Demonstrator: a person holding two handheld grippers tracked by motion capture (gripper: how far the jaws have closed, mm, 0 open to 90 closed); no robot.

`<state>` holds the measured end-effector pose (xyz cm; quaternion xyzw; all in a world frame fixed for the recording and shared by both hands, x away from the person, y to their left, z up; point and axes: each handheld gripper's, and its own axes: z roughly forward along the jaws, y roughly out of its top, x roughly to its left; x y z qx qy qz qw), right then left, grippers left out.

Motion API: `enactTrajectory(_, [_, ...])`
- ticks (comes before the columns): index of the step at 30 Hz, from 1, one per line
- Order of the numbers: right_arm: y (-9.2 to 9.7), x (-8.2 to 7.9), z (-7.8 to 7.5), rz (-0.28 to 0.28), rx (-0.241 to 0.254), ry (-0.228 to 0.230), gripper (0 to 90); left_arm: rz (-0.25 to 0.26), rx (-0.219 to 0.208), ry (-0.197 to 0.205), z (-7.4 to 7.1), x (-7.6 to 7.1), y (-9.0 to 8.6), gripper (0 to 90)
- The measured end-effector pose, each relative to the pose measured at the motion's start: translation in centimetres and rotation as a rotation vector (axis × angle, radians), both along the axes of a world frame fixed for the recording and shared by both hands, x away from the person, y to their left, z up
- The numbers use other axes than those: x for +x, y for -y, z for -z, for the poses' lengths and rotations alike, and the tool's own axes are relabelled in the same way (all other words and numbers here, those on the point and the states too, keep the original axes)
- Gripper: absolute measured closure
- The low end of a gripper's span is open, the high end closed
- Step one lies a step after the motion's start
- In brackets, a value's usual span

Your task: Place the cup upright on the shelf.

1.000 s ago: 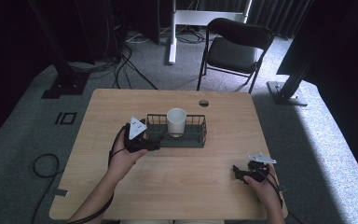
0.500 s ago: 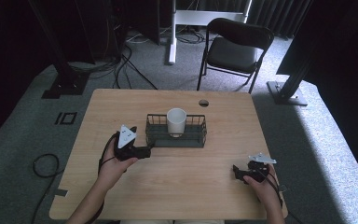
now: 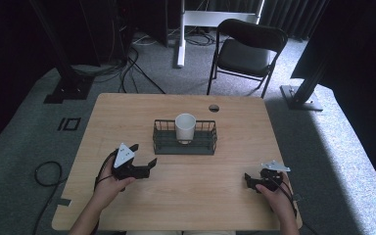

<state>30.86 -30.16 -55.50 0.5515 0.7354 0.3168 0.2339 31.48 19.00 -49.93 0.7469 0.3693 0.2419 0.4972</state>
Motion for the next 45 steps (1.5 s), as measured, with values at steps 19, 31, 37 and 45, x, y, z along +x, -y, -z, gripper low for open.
enactTrajectory(19, [0.0,0.0,0.0,-0.001,-0.002,0.0,10.2,0.069,0.063,-0.089,3.8,-2.9,-2.9,9.9])
enactTrajectory(31, [0.0,0.0,0.0,-0.001,-0.002,0.0,10.2,0.024,0.097,-0.152,4.7,-3.6,-5.0,9.9])
enactTrajectory(37, [0.0,0.0,0.0,-0.001,-0.002,0.0,10.2,-0.03,0.168,-0.227,4.9,-3.6,-6.3,9.9])
enactTrajectory(45, [0.0,0.0,0.0,-0.001,-0.001,0.0,10.2,-0.11,0.177,-0.291,5.1,-3.5,-7.6,9.9])
